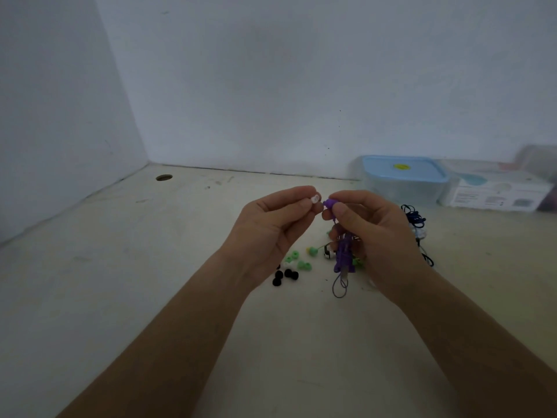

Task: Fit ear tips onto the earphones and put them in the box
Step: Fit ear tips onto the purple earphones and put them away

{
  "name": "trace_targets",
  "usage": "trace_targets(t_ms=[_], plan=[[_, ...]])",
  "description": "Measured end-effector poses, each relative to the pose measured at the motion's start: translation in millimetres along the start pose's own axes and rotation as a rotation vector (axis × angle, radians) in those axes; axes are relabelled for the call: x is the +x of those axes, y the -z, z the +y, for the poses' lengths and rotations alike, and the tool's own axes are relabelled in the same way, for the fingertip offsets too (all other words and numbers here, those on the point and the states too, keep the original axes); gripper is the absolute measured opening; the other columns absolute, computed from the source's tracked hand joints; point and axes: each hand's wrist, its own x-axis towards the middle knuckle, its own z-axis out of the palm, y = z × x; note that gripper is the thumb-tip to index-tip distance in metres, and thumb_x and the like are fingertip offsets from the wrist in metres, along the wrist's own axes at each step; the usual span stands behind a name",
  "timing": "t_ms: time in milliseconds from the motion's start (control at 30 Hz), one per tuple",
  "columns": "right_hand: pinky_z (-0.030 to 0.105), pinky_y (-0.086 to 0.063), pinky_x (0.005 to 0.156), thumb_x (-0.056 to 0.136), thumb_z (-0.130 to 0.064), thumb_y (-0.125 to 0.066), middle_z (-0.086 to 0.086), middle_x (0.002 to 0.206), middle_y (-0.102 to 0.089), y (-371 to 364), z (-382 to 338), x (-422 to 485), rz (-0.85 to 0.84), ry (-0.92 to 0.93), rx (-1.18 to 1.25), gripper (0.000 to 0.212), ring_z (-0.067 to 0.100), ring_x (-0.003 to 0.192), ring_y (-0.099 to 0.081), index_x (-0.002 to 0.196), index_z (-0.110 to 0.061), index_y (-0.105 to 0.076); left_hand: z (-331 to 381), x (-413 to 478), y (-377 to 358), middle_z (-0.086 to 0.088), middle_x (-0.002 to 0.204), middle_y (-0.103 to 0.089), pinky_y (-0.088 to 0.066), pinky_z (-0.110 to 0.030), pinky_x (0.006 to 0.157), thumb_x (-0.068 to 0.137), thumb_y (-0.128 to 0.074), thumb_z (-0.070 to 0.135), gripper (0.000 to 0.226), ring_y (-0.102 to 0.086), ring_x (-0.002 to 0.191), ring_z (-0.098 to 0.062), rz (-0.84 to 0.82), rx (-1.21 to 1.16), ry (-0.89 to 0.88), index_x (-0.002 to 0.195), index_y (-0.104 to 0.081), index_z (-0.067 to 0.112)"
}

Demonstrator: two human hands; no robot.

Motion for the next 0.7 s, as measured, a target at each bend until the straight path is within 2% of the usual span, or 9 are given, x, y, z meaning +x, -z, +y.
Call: trace_targets(t_ms=[167, 467, 700], plan=[[0.034, -0.053, 0.058, 0.077, -0.024, -0.07, 0.009, 0.083, -0.07, 0.6, -3.8, -0.8, 0.002, 0.009, 0.007, 0.022, 0.02, 0.062, -0.061, 0.096, -0.013, -0.073, 0.0, -2.2, -0.2, -0.013, 0.094, -0.075, -0.059, -0.021, 0.079, 0.085, -0.062, -0.005, 0.018, -0.073, 0.084, -0.018, -0.022, 0.038, -0.013, 0.097, -0.072, 0.003], [0.035, -0.053, 0.06, 0.075, -0.026, -0.073, 0.007, 0.081, -0.07, 0.1, -3.8, -1.1, -0.001, 0.025, -0.001, 0.017, 0.021, 0.063, -0.06, 0.091, -0.02, -0.077, -2.0, -2.3, -1.7, -0.012, 0.093, -0.076, -0.059, -0.02, 0.075, 0.07, -0.068, 0.003, 0.026, -0.074, 0.084, -0.019, -0.042, 0.101, -0.045, 0.095, -0.071, 0.004], [0.035, -0.056, 0.06, 0.074, -0.026, -0.072, 0.006, 0.08, -0.071, 3.1, -6.7, -0.6, 0.004, 0.017, -0.047, 0.025, 0.018, 0.064, -0.06, 0.095, -0.015, -0.075, -1.9, -2.8, -1.2, -0.014, 0.093, -0.076, -0.059, -0.021, 0.075, 0.075, -0.067, -0.001, 0.021, -0.074, 0.085, -0.021, -0.047, 0.14, -0.057, 0.094, -0.072, 0.004]])
